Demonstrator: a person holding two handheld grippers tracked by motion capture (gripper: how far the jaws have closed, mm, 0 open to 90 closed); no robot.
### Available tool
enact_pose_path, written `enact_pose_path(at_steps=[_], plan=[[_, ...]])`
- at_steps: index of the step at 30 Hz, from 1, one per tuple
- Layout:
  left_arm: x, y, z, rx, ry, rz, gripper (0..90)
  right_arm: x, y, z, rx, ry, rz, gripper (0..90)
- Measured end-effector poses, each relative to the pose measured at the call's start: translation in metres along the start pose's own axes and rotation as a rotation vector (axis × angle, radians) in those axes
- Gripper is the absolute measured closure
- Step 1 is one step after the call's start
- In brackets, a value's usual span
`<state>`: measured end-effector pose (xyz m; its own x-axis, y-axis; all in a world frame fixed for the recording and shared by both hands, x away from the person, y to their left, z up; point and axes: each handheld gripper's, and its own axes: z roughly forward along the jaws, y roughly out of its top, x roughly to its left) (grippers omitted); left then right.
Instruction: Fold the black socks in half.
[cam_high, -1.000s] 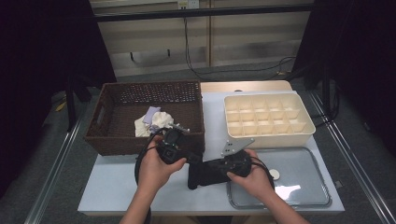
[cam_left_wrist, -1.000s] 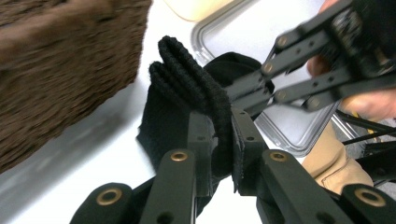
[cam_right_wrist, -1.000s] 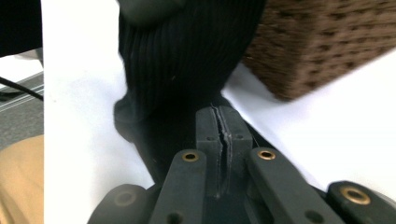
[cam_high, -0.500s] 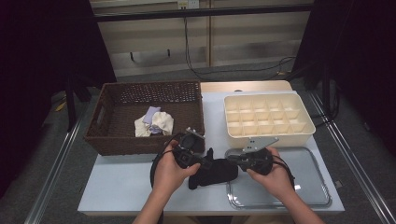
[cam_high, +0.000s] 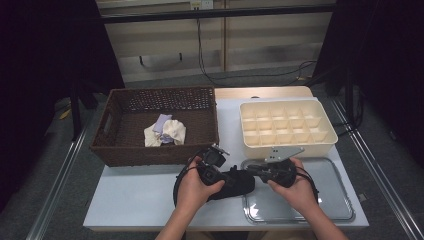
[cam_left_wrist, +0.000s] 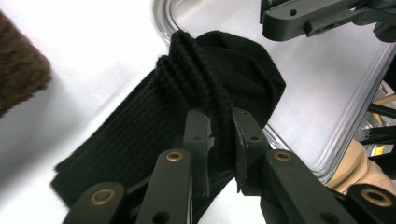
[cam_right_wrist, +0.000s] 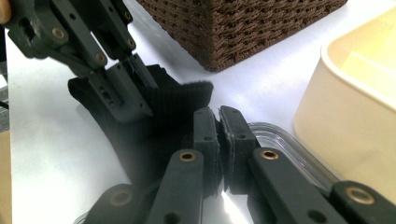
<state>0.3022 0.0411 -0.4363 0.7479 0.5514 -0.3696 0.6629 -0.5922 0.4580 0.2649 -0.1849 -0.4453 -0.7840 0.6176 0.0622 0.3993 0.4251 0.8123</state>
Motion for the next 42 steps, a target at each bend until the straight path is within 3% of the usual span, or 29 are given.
enact_pose_path(at_steps=[3, 9, 11, 13, 25, 28, 30, 32, 34, 37, 39, 42], plan=[[-0.002, -0.001, 0.0, -0.035, -0.023, -0.007, 69.8, 0.001, -0.001, 0.001, 0.003, 0.002, 0.005, 85.3], [-0.004, -0.001, -0.012, -0.054, 0.003, 0.021, 61.0, 0.002, -0.002, 0.003, -0.002, 0.003, 0.01, 85.3], [-0.003, -0.002, -0.017, -0.073, -0.005, 0.008, 59.8, 0.003, -0.001, 0.003, -0.003, 0.005, 0.006, 85.3], [-0.002, -0.004, -0.022, -0.085, 0.001, -0.02, 61.1, 0.003, 0.0, 0.004, -0.005, 0.006, 0.008, 85.2], [0.015, -0.026, -0.032, -0.116, 0.015, -0.06, 63.0, 0.017, 0.012, 0.023, -0.005, 0.044, -0.011, 83.6], [0.018, -0.034, -0.03, -0.122, 0.011, -0.068, 65.9, 0.023, 0.017, 0.032, 0.02, 0.054, -0.025, 83.6], [0.02, -0.039, -0.029, -0.122, 0.033, -0.063, 68.4, 0.027, 0.018, 0.037, 0.023, 0.067, -0.033, 82.5], [0.022, -0.043, -0.028, -0.135, 0.02, -0.081, 68.3, 0.029, 0.018, 0.038, 0.029, 0.053, -0.043, 81.1], [0.024, -0.046, -0.028, -0.131, 0.026, -0.08, 67.3, 0.03, 0.017, 0.038, 0.033, 0.037, -0.044, 77.9], [0.024, -0.047, -0.03, -0.139, 0.032, -0.083, 66.6, 0.033, 0.014, 0.041, 0.063, 0.053, -0.052, 69.3], [0.024, -0.048, -0.032, -0.144, 0.039, -0.077, 66.3, 0.035, 0.012, 0.042, 0.089, 0.035, -0.082, 70.4], [0.027, -0.05, -0.036, -0.153, 0.049, -0.073, 63.7, 0.033, 0.005, 0.046, 0.144, 0.016, -0.115, 78.9]])
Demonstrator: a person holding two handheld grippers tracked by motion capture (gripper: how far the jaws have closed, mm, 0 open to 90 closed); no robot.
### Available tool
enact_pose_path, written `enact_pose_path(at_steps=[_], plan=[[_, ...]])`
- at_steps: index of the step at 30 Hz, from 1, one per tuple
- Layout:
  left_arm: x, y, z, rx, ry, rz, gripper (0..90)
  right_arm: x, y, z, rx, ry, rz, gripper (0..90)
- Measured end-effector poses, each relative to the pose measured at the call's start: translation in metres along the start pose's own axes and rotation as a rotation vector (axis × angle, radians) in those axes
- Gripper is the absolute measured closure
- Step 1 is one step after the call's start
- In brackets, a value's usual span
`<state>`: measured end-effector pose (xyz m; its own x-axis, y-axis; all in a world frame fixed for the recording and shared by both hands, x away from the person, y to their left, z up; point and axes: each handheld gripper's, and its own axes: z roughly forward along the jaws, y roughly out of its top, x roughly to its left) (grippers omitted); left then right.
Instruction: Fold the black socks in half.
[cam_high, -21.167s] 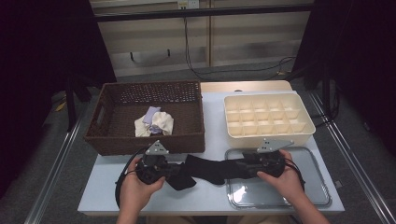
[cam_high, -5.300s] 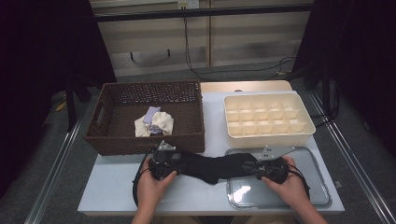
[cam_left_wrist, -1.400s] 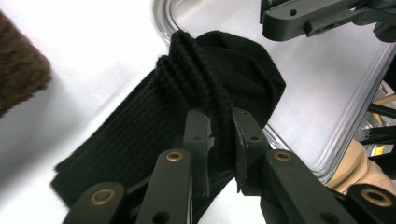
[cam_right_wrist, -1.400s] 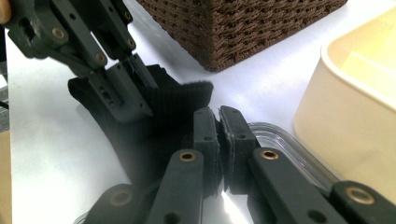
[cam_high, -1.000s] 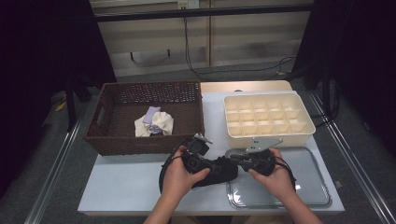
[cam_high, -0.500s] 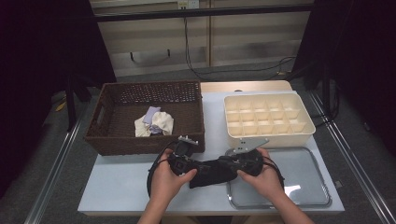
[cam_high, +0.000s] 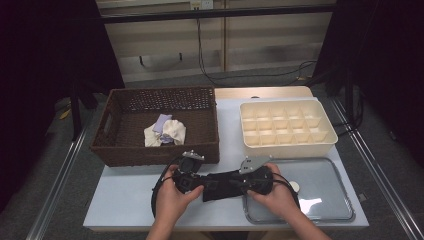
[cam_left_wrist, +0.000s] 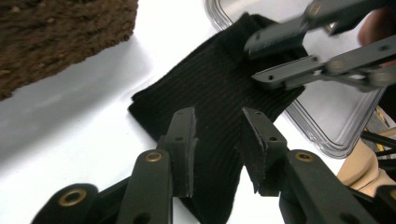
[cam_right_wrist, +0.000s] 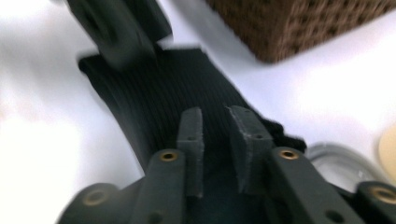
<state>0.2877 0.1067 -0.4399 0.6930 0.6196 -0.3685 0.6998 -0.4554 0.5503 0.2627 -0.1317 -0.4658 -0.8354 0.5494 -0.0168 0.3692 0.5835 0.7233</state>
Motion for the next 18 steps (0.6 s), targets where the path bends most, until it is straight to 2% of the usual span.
enact_pose_path(at_steps=[2, 4, 9, 10, 13, 15, 18], plan=[[0.003, -0.002, -0.002, -0.014, 0.014, -0.004, 61.0, -0.002, -0.005, 0.0, -0.008, 0.005, 0.008, 82.9], [0.007, -0.005, -0.004, -0.019, 0.013, -0.031, 60.6, -0.003, -0.009, -0.001, -0.016, 0.011, 0.03, 86.1], [0.013, -0.013, -0.005, 0.004, 0.008, -0.052, 60.3, -0.002, -0.013, -0.001, -0.037, 0.003, 0.036, 87.3], [0.013, -0.014, -0.003, -0.003, 0.008, -0.067, 60.1, -0.002, -0.013, -0.001, -0.039, 0.002, 0.036, 87.3], [0.013, -0.016, 0.0, 0.005, 0.016, -0.063, 61.0, -0.002, -0.014, -0.001, -0.045, 0.001, 0.043, 87.3], [0.014, -0.017, 0.003, 0.022, 0.02, -0.046, 61.3, -0.002, -0.015, -0.001, -0.051, 0.005, 0.047, 87.3], [0.013, -0.019, 0.009, 0.047, 0.021, -0.045, 63.9, -0.002, -0.014, -0.001, -0.049, 0.004, 0.047, 87.2]])
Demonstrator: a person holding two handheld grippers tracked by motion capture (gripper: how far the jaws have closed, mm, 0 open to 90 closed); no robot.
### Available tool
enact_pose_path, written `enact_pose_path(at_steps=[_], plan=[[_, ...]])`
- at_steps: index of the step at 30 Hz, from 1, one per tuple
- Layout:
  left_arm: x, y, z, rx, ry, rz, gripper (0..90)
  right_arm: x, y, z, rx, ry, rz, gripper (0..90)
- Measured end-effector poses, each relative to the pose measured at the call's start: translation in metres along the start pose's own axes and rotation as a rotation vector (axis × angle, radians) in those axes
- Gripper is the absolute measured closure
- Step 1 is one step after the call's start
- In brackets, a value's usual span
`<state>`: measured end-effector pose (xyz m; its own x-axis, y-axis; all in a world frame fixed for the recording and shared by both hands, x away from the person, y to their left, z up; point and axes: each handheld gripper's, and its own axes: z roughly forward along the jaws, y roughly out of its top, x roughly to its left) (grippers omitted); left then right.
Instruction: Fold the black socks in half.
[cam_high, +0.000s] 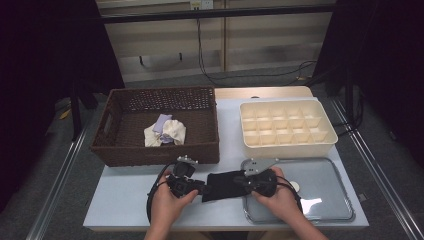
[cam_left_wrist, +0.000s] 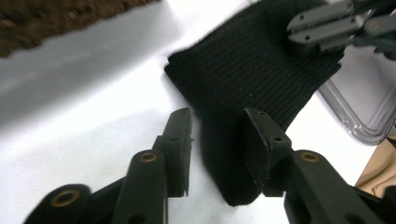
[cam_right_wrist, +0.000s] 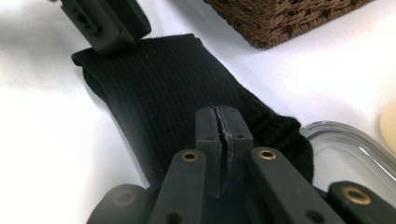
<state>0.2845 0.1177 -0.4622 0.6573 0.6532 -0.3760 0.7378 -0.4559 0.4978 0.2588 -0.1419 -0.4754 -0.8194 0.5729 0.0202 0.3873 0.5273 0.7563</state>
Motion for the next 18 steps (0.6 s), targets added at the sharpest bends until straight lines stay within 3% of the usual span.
enact_pose_path(at_steps=[5, 7, 9, 13, 18], plan=[[0.0, -0.001, 0.002, 0.024, -0.019, -0.007, 80.0, -0.001, 0.002, -0.001, -0.007, 0.005, 0.007, 85.1], [-0.002, 0.001, 0.002, 0.034, -0.002, 0.004, 85.2, -0.001, 0.003, -0.001, -0.009, 0.007, 0.009, 84.7], [-0.003, 0.003, 0.001, 0.048, 0.009, 0.014, 86.3, 0.0, 0.004, 0.0, -0.009, 0.007, 0.009, 84.5], [-0.001, 0.005, -0.001, 0.046, 0.011, -0.004, 87.1, 0.001, 0.004, 0.001, -0.008, 0.013, 0.01, 84.5], [0.006, 0.011, -0.014, 0.027, 0.032, -0.002, 87.2, 0.003, 0.007, 0.006, -0.018, 0.023, 0.012, 84.4]])
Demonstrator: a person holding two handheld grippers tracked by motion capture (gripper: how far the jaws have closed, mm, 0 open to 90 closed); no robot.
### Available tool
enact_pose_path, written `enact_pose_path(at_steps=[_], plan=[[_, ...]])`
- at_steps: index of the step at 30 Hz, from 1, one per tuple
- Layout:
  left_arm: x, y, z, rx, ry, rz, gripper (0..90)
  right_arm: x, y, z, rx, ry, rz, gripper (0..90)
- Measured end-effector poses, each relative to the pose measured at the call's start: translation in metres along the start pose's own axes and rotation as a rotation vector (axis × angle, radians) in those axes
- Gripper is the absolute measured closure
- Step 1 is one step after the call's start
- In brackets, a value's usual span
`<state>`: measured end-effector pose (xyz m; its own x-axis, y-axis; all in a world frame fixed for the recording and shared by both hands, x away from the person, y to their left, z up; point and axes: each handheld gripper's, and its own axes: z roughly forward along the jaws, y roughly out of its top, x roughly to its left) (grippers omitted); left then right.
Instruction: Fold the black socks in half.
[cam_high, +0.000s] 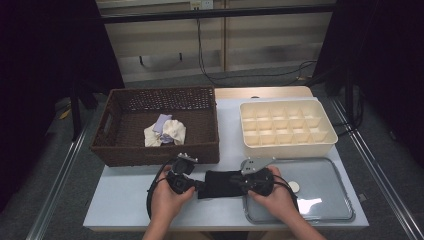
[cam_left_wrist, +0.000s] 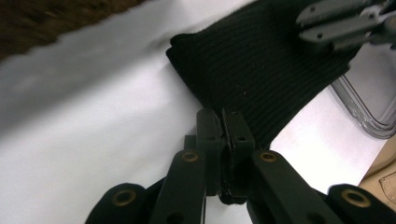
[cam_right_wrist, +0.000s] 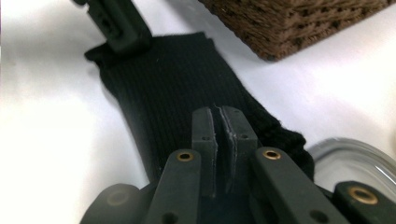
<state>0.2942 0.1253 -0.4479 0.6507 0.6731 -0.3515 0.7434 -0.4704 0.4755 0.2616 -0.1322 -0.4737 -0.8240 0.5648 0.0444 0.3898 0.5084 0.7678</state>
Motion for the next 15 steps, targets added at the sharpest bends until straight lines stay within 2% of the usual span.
enact_pose_path(at_steps=[2, 4, 7, 13, 15], plan=[[0.003, 0.0, -0.003, -0.005, -0.002, 0.008, 86.5, 0.002, 0.001, 0.003, 0.0, 0.006, 0.001, 84.4], [0.006, -0.002, -0.004, -0.02, 0.003, -0.01, 83.6, 0.003, 0.002, 0.005, 0.001, 0.006, 0.002, 84.4], [0.01, -0.008, -0.002, -0.041, -0.008, -0.015, 75.4, 0.002, 0.001, 0.005, -0.001, 0.004, 0.002, 84.5], [0.014, -0.017, -0.003, -0.057, -0.024, -0.045, 69.0, 0.002, 0.0, 0.005, 0.001, 0.003, -0.003, 84.6], [0.015, -0.02, -0.003, -0.064, -0.045, -0.058, 66.6, 0.002, 0.0, 0.005, 0.001, 0.004, -0.003, 84.6]])
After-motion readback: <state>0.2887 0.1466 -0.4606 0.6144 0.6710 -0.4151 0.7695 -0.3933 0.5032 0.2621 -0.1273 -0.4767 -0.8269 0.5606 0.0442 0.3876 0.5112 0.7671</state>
